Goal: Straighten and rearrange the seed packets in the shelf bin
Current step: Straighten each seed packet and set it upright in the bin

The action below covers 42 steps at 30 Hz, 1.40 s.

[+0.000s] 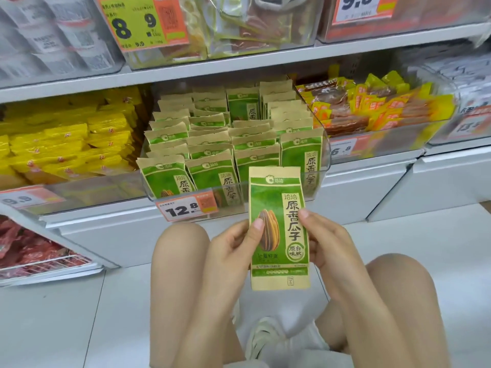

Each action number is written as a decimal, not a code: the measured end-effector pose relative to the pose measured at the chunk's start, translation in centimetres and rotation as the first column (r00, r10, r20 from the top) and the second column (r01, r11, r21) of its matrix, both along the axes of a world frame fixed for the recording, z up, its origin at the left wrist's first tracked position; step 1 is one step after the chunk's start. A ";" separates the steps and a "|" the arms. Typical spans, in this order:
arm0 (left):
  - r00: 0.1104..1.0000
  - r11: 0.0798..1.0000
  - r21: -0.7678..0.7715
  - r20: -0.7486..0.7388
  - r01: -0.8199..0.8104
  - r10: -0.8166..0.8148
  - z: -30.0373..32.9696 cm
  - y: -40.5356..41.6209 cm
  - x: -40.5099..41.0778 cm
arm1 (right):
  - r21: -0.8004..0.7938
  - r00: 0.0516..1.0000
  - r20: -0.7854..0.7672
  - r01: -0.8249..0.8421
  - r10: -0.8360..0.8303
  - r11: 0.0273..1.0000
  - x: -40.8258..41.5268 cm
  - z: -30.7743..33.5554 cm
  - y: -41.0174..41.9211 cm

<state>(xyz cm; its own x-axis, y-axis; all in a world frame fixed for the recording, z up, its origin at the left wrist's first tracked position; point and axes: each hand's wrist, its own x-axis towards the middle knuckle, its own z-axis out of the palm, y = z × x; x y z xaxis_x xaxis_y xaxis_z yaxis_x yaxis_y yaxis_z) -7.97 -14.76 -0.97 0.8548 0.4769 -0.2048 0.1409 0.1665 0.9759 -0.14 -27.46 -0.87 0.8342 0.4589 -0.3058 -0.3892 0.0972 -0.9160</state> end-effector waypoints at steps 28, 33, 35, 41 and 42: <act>0.990 0.991 -0.135 0.138 0.026 -0.007 0.3 -1.2 -0.7 | 0.054 0.963 0.269 -0.008 -0.007 0.999 -2.0 1.4 1.4; 0.994 0.982 -0.180 0.103 0.062 -0.043 -0.2 -1.6 -0.8 | 0.106 0.980 0.186 0.047 -0.066 0.993 -2.0 1.8 1.4; 0.994 0.979 -0.193 0.096 0.063 -0.045 -0.3 -1.6 -0.8 | 0.099 0.979 0.192 0.055 -0.074 0.994 -2.0 1.8 1.4; 0.988 0.978 -0.183 0.140 0.096 -0.070 -0.2 -1.6 -0.8 | 0.066 0.985 0.155 0.066 -0.076 0.996 -1.7 1.4 1.0; 0.988 0.978 -0.184 0.138 0.097 -0.072 -0.3 -1.7 -0.8 | 0.060 0.986 0.154 0.062 -0.070 0.996 -1.6 1.4 1.0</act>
<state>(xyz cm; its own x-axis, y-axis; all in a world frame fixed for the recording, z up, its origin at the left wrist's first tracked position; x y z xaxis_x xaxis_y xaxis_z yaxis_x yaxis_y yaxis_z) -8.77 -16.45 -1.23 0.9154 0.3652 -0.1694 0.0368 0.3431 0.9386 -1.77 -26.50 0.49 0.8987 0.4138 -0.1454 -0.2331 0.1698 -0.9575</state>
